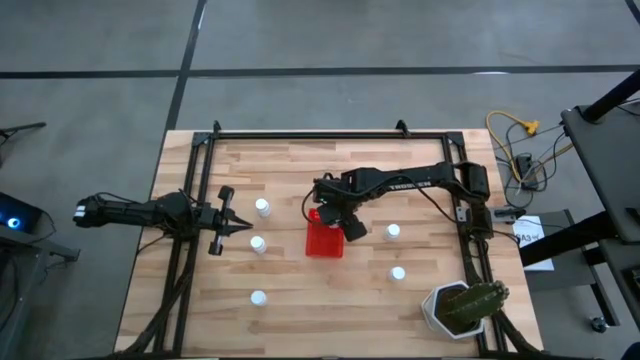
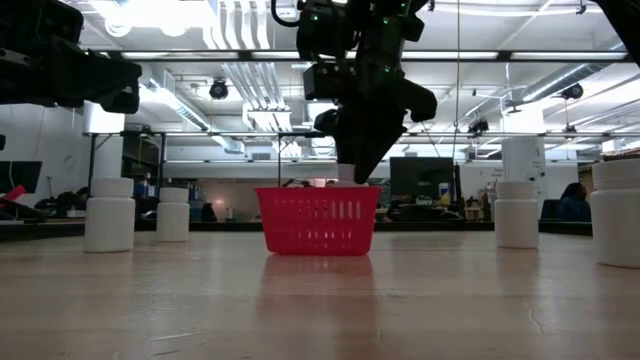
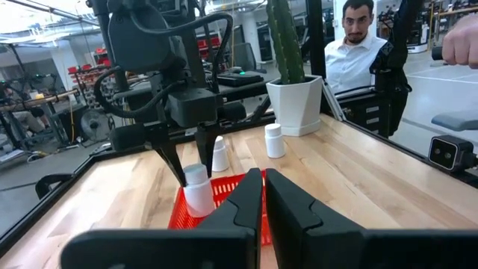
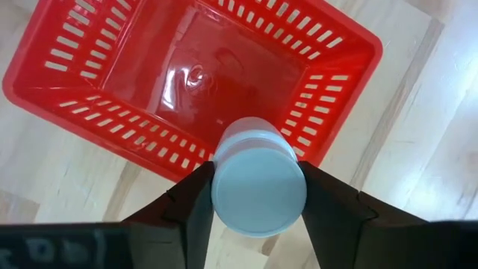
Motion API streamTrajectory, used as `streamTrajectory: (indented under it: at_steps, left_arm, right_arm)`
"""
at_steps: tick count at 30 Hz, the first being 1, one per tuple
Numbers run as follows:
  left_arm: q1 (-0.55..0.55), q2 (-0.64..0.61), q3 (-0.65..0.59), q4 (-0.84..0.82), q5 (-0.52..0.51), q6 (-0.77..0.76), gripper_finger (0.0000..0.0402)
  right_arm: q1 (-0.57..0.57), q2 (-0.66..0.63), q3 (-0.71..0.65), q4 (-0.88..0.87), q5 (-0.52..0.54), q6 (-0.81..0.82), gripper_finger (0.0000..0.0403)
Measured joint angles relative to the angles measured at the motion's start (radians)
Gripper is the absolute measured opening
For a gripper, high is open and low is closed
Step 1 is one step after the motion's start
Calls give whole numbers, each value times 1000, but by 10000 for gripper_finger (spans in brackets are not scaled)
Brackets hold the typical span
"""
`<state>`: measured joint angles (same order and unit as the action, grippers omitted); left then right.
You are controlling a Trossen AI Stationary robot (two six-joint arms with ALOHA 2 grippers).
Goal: Pick and place pill bottles into a basket
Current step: Put the white medicine bottle into the red bin
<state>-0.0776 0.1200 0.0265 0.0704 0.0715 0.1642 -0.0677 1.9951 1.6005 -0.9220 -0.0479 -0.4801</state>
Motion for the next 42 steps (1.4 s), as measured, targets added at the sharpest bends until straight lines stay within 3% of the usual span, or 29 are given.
streamTrajectory:
  at_steps: [9, 27, 34, 42]
  left_arm:
    - [0, 2, 0, 0, 0, 0, 2]
    - [0, 4, 0, 0, 0, 0, 2]
    - [0, 4, 0, 0, 0, 0, 2]
    - [0, 4, 0, 0, 0, 0, 2]
  right_arm:
    - [0, -2, 0, -21, 0, 5, 193]
    - [4, -14, 29, -22, 23, 6, 196]
    - [26, -17, 79, 8, -124, -20, 196]
    - [63, 32, 79, 84, -128, -63, 195]
